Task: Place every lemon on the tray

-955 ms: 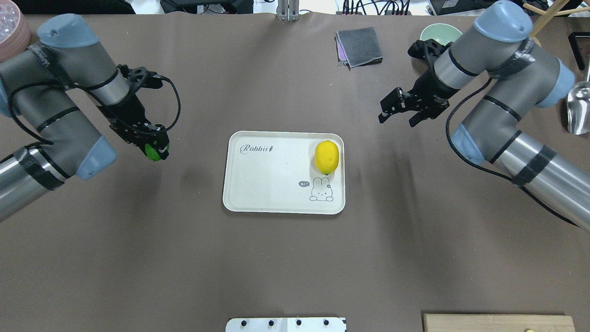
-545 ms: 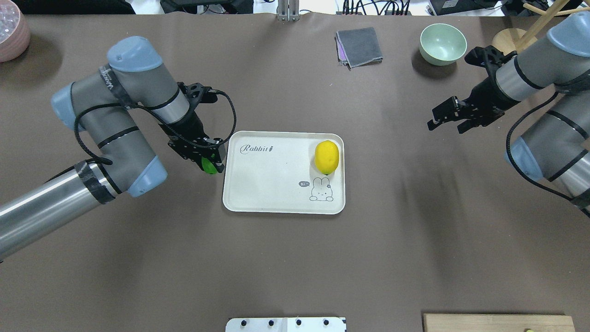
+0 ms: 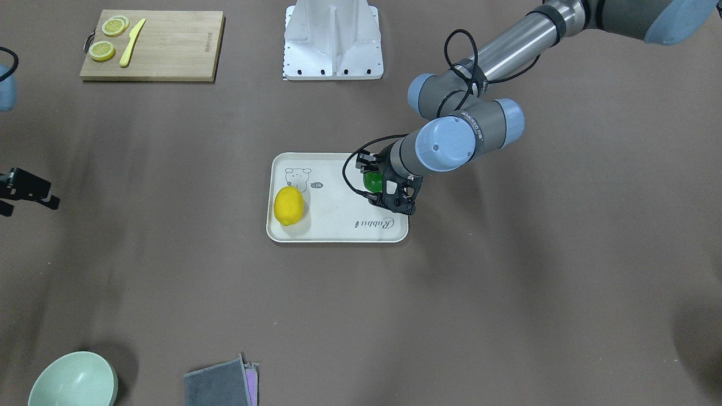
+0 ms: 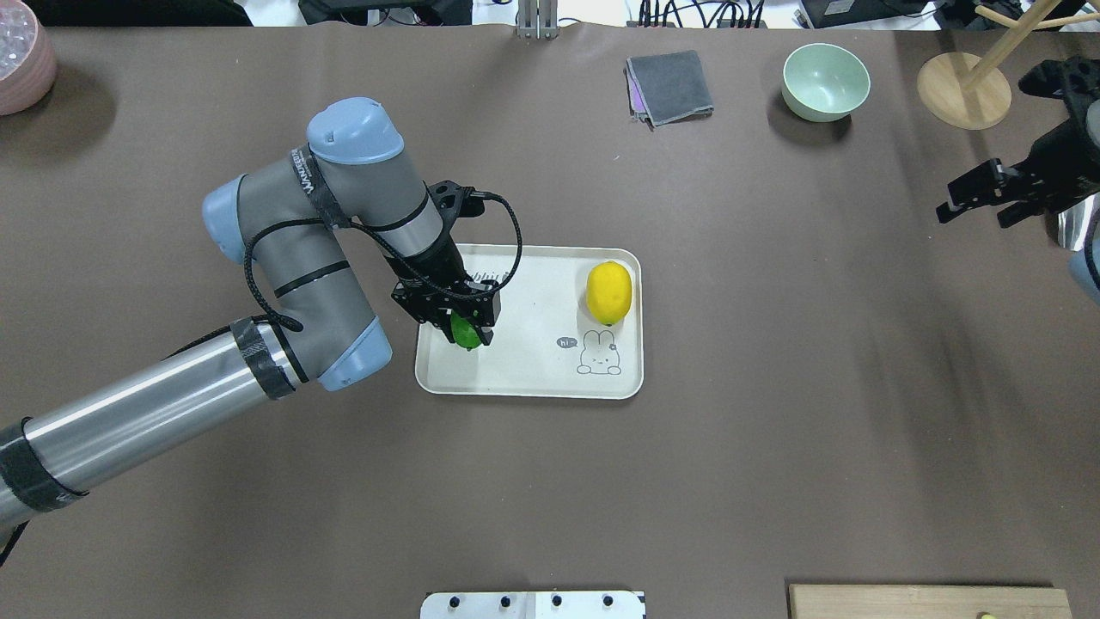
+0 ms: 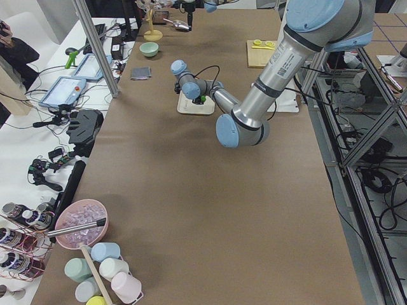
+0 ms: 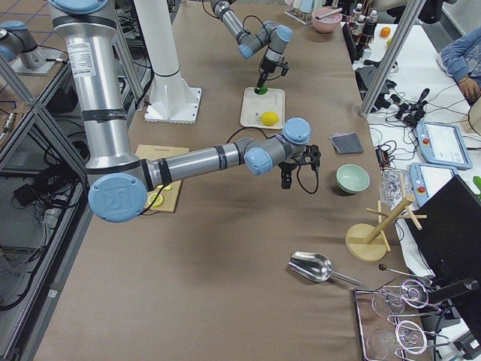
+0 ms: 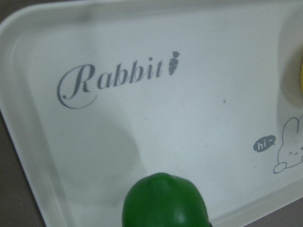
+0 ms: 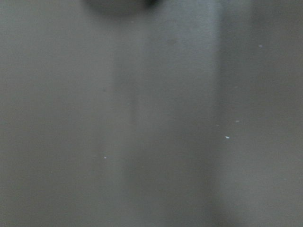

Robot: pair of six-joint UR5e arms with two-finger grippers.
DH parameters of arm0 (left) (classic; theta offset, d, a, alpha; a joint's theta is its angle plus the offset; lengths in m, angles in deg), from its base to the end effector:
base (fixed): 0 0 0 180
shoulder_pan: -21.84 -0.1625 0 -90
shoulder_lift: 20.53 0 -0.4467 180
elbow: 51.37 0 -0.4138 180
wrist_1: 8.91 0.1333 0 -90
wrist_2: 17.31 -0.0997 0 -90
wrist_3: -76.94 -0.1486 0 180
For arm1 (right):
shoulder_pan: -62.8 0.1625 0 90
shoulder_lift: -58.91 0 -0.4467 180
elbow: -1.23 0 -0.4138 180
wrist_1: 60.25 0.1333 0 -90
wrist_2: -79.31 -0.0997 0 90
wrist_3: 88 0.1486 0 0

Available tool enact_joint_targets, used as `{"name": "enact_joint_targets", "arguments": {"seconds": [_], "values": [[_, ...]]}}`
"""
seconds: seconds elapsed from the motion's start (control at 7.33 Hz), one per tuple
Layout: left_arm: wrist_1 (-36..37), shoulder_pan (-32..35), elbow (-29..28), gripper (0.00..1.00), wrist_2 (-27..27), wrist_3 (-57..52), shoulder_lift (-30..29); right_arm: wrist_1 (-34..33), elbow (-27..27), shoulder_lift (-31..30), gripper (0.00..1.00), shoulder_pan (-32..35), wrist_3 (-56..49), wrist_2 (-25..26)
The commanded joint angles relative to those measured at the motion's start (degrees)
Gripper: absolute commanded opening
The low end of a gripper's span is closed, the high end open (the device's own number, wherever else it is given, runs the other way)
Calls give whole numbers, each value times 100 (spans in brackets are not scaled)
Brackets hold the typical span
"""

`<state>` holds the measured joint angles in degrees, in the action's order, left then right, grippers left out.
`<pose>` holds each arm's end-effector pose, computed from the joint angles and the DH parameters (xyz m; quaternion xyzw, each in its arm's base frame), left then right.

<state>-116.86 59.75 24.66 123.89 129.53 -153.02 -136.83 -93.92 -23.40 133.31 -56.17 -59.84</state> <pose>0.6216 -0.5063 0.2862 -0.0969 0.5242 0.1668 0.8294 -0.1790 -0.5685 0.5563 0.0108 -0.4545 0.0013 0.8907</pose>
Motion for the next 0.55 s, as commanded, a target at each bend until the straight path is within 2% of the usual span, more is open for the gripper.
{"name": "enact_joint_targets", "arguments": {"seconds": [0.0, 0.14, 0.41], "values": [[63, -12, -9, 47, -14, 32, -14, -976, -65, -171, 99, 663, -561, 10], [28, 40, 17, 98, -14, 33, 12, -1494, -39, -180, 99, 961, -1112, 19], [89, 303, 44, 98, -66, 41, 21, -2042, 14, -259, 99, 1402, -1897, 19]]}}
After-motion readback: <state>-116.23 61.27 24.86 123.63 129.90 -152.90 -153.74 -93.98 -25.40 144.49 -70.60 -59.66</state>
